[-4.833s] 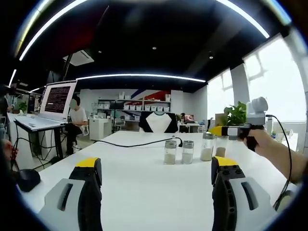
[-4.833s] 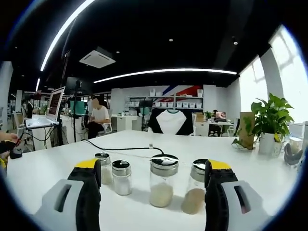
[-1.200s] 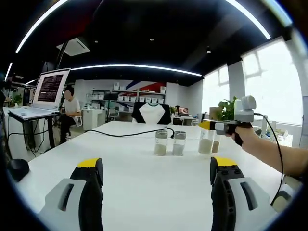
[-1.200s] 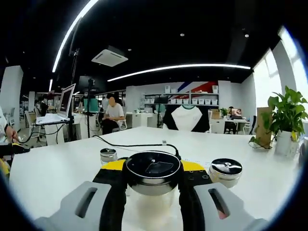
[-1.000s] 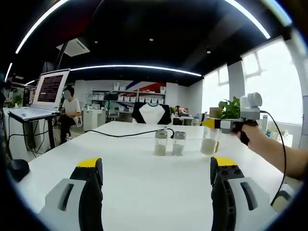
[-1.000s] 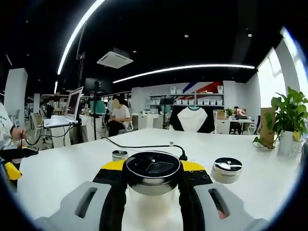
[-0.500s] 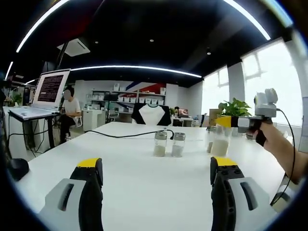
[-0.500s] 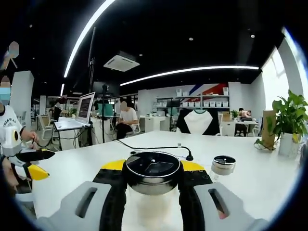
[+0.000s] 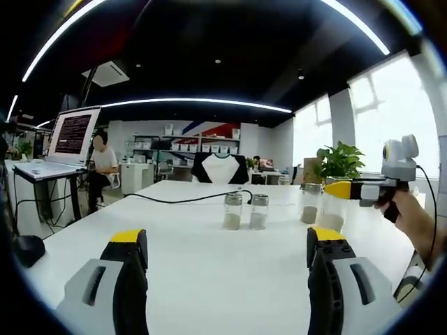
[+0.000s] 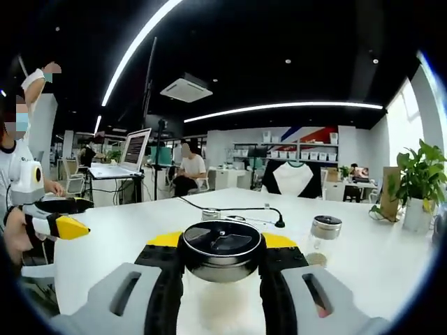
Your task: Rotate the seasoning bottle until the label or dispensing opening points toward the visible target arrow and the bottle remains upright within the marked orientation range
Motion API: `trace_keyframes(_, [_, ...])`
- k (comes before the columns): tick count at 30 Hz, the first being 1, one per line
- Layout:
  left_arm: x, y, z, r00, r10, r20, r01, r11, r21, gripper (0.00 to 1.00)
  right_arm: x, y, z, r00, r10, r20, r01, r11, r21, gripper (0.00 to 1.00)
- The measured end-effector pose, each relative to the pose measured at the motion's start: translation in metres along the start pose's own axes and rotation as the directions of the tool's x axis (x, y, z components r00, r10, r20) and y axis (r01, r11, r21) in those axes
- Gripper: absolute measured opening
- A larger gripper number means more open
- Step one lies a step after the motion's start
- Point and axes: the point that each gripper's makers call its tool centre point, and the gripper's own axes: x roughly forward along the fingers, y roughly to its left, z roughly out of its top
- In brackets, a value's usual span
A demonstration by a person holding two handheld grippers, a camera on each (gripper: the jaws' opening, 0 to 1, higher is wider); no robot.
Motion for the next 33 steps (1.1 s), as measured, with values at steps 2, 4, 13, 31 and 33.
trace_keyframes(2, [0.0, 0.0, 0.001, 1.0, -0.004, 0.004, 0.004, 1.0, -0.012, 1.0, -0.002, 0.002, -0.003, 1.0, 0.001, -0.006, -0.001, 1.0, 0.0, 0.39])
trace_keyframes(4, [0.0, 0.0, 0.001, 1.0, -0.001, 0.006, 0.001, 1.0, -0.01, 1.0, -0.005, 0.003, -0.003, 1.0, 0.004, -0.001, -0.004, 1.0, 0.001, 0.39])
trace_keyframes(13, [0.0, -0.007, 0.001, 1.0, -0.024, 0.008, 0.024, 0.999, -0.023, 0.99, -0.014, 0.016, -0.011, 0.999, 0.03, 0.016, -0.03, 0.999, 0.034, 0.39])
trace_keyframes(31, [0.001, -0.006, -0.001, 1.0, -0.026, 0.0, 0.026, 0.999, -0.039, 0.99, -0.018, 0.021, -0.024, 0.999, 0.04, 0.016, -0.04, 0.998, 0.044, 0.4])
trace_keyframes(33, [0.001, -0.005, -0.002, 1.0, -0.023, -0.002, 0.023, 0.999, -0.038, 0.99, -0.018, 0.021, -0.024, 0.999, 0.043, 0.015, -0.044, 0.998, 0.046, 0.4])
